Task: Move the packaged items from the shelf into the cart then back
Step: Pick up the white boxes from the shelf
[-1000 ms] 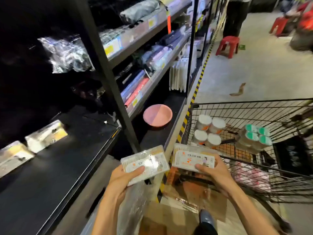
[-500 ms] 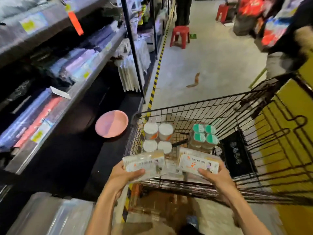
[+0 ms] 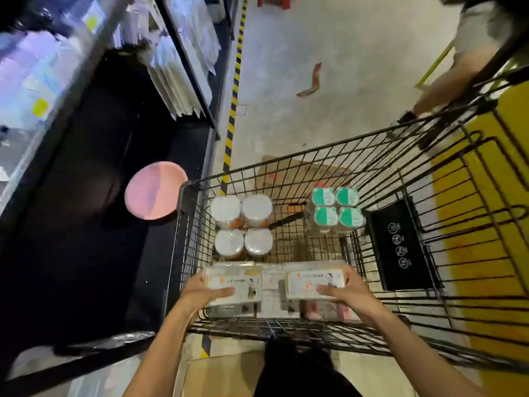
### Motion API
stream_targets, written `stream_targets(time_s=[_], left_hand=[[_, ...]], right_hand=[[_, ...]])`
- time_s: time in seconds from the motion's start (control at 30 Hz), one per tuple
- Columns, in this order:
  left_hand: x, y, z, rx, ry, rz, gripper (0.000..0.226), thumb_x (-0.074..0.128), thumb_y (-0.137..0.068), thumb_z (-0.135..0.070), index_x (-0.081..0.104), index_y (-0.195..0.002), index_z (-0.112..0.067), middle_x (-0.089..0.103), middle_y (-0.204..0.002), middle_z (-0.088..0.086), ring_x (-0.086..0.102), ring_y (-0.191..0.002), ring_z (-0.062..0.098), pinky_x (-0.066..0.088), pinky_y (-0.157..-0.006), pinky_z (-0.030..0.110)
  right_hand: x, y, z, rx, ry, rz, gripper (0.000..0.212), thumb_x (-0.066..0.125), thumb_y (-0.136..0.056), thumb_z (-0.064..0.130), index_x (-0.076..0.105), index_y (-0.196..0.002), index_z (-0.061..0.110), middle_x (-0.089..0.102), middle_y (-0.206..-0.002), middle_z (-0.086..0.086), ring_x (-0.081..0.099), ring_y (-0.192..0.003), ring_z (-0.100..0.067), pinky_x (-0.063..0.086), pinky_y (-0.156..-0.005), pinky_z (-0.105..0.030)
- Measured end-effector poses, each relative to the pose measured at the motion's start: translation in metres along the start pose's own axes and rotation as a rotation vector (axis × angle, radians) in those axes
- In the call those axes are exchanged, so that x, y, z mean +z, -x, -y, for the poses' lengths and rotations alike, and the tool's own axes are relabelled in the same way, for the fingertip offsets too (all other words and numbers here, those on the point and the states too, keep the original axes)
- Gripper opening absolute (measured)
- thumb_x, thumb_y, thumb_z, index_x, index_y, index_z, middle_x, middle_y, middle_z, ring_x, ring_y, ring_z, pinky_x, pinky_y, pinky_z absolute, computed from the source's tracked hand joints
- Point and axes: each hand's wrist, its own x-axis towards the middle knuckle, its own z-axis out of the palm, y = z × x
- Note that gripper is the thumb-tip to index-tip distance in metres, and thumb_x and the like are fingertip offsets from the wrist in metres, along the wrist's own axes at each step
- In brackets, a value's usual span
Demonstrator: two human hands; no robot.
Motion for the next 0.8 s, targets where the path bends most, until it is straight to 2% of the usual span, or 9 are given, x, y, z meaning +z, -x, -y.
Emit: stream_targets(time_s=[0.1, 0.17, 0.3, 0.4, 0.53, 0.57, 0.67, 0.73, 0.8], left_hand=[[0.001, -0.022, 0.01, -0.07, -0.079, 0.032, 0.051, 0.086, -0.062, -0.006, 0.059, -0.104, -0.015, 0.065, -0.093, -0.001, 0.061, -0.089, 0.017, 0.05, -0.064, 0.018], [0.001, -0.036, 0.016, -0.103, -0.121, 0.047, 0.051, 0.085, -0.062, -0.007, 0.058, -0.104, -0.016, 0.065, -0.093, -0.002, 0.062, -0.093, 0.019, 0.053, -0.068, 0.022], [0.002, -0.06, 0.028, -0.148, -0.149, 0.077, 0.051, 0.085, -0.061, -0.004, 0.058, -0.104, -0.016, 0.065, -0.097, 0.0, 0.063, -0.096, 0.02, 0.056, -0.076, 0.026], [0.004, -0.072, 0.039, -0.178, -0.087, 0.072, 0.049, 0.084, -0.06, -0.003, 0.06, -0.102, -0.013, 0.068, -0.101, 0.006, 0.066, -0.096, 0.024, 0.058, -0.082, 0.038], [0.003, -0.08, 0.055, -0.201, -0.063, 0.122, 0.035, 0.075, -0.07, 0.007, 0.061, -0.099, -0.006, 0.069, -0.097, 0.012, 0.069, -0.075, 0.016, 0.055, -0.053, 0.021], [0.003, -0.082, 0.058, -0.213, -0.057, 0.127, 0.032, 0.073, -0.07, 0.009, 0.06, -0.097, -0.005, 0.069, -0.094, 0.012, 0.068, -0.071, 0.014, 0.053, -0.05, 0.019], [0.002, -0.088, 0.067, -0.26, -0.016, 0.122, 0.035, 0.072, -0.071, 0.012, 0.058, -0.096, -0.007, 0.067, -0.09, 0.009, 0.065, -0.07, 0.012, 0.051, -0.046, 0.017], [0.001, -0.094, 0.072, -0.285, -0.016, 0.139, 0.042, 0.074, -0.069, 0.011, 0.056, -0.104, -0.006, 0.067, -0.095, 0.008, 0.065, -0.077, 0.015, 0.052, -0.047, 0.018], [0.002, -0.101, 0.08, -0.3, -0.02, 0.136, 0.056, 0.078, -0.065, 0.009, 0.052, -0.114, -0.003, 0.066, -0.106, 0.012, 0.066, -0.088, 0.021, 0.054, -0.052, 0.022]], right_hand=[[0.019, -0.022, -0.005, 0.091, 0.065, 0.092, 0.057, 0.079, -0.069, -0.004, 0.048, -0.116, 0.006, 0.069, -0.106, -0.015, 0.07, -0.095, -0.025, 0.057, -0.083, -0.047], [0.032, -0.035, -0.008, 0.121, 0.141, 0.176, 0.05, 0.079, -0.071, -0.002, 0.053, -0.112, 0.009, 0.07, -0.108, -0.014, 0.069, -0.099, -0.026, 0.052, -0.089, -0.054], [0.058, -0.056, -0.016, 0.136, 0.194, 0.217, 0.038, 0.076, -0.073, -0.004, 0.057, -0.098, 0.017, 0.067, -0.113, -0.016, 0.068, -0.093, -0.016, 0.055, -0.088, -0.036], [0.072, -0.069, -0.028, 0.205, 0.123, 0.258, 0.04, 0.073, -0.076, -0.001, 0.055, -0.11, 0.011, 0.069, -0.109, -0.014, 0.071, -0.083, -0.013, 0.059, -0.077, -0.033], [0.08, -0.08, -0.045, 0.284, 0.068, 0.291, 0.041, 0.069, -0.08, -0.001, 0.052, -0.117, 0.007, 0.068, -0.109, -0.015, 0.07, -0.074, -0.009, 0.052, -0.054, -0.016], [0.08, -0.082, -0.051, 0.297, 0.06, 0.29, 0.04, 0.068, -0.081, -0.001, 0.052, -0.116, 0.008, 0.068, -0.109, -0.014, 0.07, -0.077, -0.01, 0.052, -0.055, -0.016], [0.08, -0.091, -0.069, 0.332, 0.037, 0.253, 0.048, 0.074, -0.074, -0.002, 0.053, -0.116, 0.007, 0.067, -0.113, -0.015, 0.068, -0.101, -0.023, 0.058, -0.08, -0.035], [0.082, -0.093, -0.081, 0.336, 0.114, 0.211, 0.053, 0.077, -0.072, -0.002, 0.053, -0.118, 0.006, 0.066, -0.117, -0.016, 0.063, -0.109, -0.027, 0.052, -0.094, -0.046], [0.087, -0.093, -0.088, 0.334, 0.251, 0.182, 0.051, 0.077, -0.076, 0.007, 0.052, -0.12, 0.006, 0.065, -0.114, -0.007, 0.061, -0.109, -0.023, 0.053, -0.092, -0.035]])
